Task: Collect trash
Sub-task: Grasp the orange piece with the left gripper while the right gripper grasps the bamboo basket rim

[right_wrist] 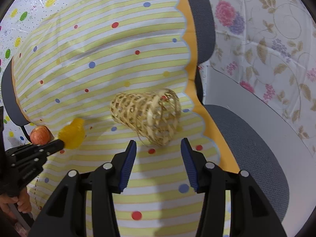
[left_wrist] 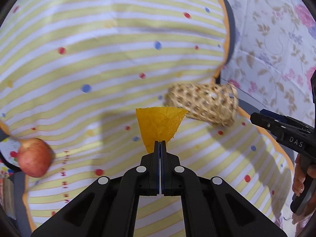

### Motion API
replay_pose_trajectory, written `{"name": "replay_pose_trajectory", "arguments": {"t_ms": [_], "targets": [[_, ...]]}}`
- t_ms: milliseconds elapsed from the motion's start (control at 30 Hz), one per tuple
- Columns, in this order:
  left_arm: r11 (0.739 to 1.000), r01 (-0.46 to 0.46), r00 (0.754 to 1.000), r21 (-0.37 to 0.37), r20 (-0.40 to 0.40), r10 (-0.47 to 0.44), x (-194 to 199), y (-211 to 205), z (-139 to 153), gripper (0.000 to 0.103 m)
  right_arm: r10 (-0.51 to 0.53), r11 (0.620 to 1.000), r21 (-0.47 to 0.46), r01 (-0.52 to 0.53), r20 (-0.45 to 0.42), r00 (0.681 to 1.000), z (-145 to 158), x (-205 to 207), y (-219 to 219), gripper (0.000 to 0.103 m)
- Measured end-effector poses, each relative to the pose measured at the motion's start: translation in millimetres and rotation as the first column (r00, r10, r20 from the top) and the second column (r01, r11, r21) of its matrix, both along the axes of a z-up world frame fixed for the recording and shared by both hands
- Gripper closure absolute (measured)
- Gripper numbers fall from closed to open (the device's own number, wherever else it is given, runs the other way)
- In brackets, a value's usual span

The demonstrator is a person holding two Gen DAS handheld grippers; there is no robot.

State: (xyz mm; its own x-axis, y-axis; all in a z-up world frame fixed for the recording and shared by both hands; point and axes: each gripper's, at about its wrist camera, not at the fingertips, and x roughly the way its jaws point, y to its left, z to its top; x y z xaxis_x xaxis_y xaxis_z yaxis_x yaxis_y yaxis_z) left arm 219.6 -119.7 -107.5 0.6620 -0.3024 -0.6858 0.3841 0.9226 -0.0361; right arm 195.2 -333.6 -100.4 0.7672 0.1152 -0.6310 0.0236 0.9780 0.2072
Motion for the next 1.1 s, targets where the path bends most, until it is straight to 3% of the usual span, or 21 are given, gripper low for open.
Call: {"name": "replay_pose_trajectory", "arguments": {"t_ms": [200, 567, 633, 833, 1100], "targets": [[0.999, -0.047, 0.999, -0.003, 0.023, 0.047, 3, 9, 10, 0.102, 0.002, 1.000, -0.005, -0.002, -0.007, 1.000, 0, 31, 12, 0.056], [0.998, -0.064, 0.998, -0.012, -0.012, 0.064, 16, 8, -4, 0.102, 0.026, 0.999, 0.019, -0.025, -0.032, 0.999, -11, 67, 19, 0.055], [0.998, -0.065, 0.998, -0.014, -0.016, 0.065, 13, 9, -5, 0.102, 0.011, 1.000, 0.023, -0.010, -0.031, 0.999, -11, 66, 19, 0.071], [0.997, -0.062, 0.997, -0.035, -0.044, 0.060, -2, 15, -11, 0.102, -0.010, 1.000, 0.022, 0.010, 0.016, 1.000, 2, 36, 25, 0.093], [0.996, -0.038, 0.998, -0.080, -0.052, 0.034, -46, 23, -5, 0.102, 0.086, 0.996, -0.036, -0.085, 0.020, 0.996, 41, -28, 41, 0.097]]}}
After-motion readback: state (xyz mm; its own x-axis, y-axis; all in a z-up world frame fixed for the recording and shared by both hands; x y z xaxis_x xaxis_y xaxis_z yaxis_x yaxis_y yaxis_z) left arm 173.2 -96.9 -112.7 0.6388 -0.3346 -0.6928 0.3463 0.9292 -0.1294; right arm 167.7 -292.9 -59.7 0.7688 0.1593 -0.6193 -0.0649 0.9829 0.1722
